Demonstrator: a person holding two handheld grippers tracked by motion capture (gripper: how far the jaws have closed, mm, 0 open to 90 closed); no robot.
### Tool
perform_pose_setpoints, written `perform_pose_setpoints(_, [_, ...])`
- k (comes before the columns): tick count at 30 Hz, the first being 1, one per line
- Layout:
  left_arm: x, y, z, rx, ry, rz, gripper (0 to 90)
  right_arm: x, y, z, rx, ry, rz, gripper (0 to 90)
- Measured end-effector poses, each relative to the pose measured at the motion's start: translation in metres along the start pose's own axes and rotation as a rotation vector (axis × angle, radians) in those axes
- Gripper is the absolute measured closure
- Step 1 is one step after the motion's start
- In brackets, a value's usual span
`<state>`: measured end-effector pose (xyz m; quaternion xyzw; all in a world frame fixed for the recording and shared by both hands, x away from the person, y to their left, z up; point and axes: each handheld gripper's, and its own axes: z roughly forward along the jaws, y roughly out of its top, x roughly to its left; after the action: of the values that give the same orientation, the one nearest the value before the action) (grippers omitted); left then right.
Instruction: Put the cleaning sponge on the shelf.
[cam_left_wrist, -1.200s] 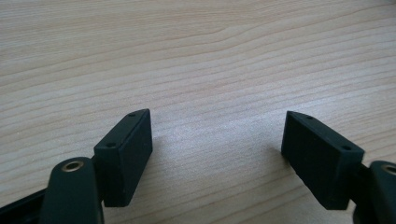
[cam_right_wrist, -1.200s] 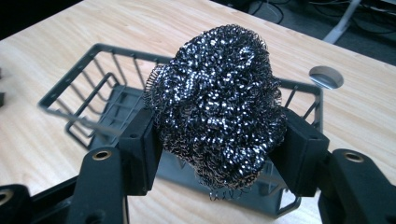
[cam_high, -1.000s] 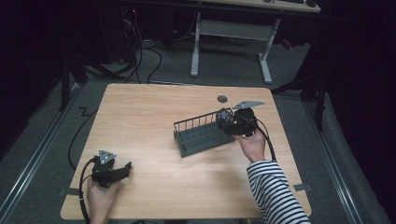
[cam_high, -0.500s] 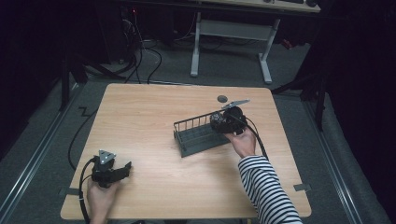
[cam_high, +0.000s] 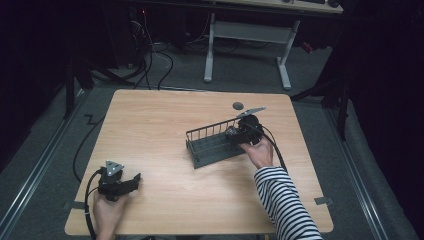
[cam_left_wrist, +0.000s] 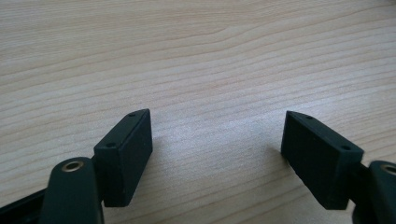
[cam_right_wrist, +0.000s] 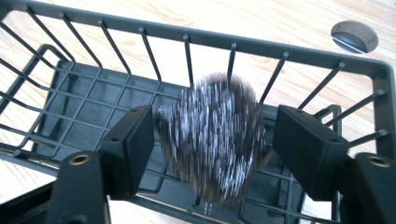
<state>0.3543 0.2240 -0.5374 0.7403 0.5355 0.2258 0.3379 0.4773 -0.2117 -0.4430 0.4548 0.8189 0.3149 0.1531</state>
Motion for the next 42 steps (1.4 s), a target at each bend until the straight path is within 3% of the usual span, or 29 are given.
perform_pose_setpoints(6, [0.000, 0.000, 0.000, -0.001, 0.000, 0.000, 25.5, 0.002, -0.003, -0.011, -0.042, -0.006, -0.009, 28.2])
perform_pose_setpoints(13, [0.000, 0.000, 0.000, 0.001, 0.001, 0.001, 25.7, -0.001, -0.014, -0.040, -0.130, 0.027, -0.004, 32.1])
perform_pose_setpoints(21, [0.000, 0.000, 0.000, 0.003, 0.001, 0.004, 25.7, -0.010, -0.034, -0.061, -0.165, 0.005, 0.008, 34.1])
perform_pose_setpoints(23, [0.000, 0.000, 0.000, 0.002, 0.002, 0.004, 25.6, -0.010, -0.041, -0.069, -0.161, -0.019, -0.016, 34.2])
perform_pose_setpoints(28, [0.000, 0.000, 0.000, 0.002, 0.003, 0.004, 25.7, -0.008, -0.050, -0.080, -0.177, -0.027, -0.027, 35.4])
perform_pose_setpoints(33, [0.000, 0.000, 0.000, 0.002, 0.003, 0.005, 25.6, -0.008, -0.073, -0.093, -0.211, -0.012, -0.001, 36.9])
perform_pose_setpoints(42, [-0.001, 0.000, 0.000, 0.003, 0.003, 0.007, 25.5, -0.007, -0.096, -0.106, -0.239, -0.011, 0.025, 37.9])
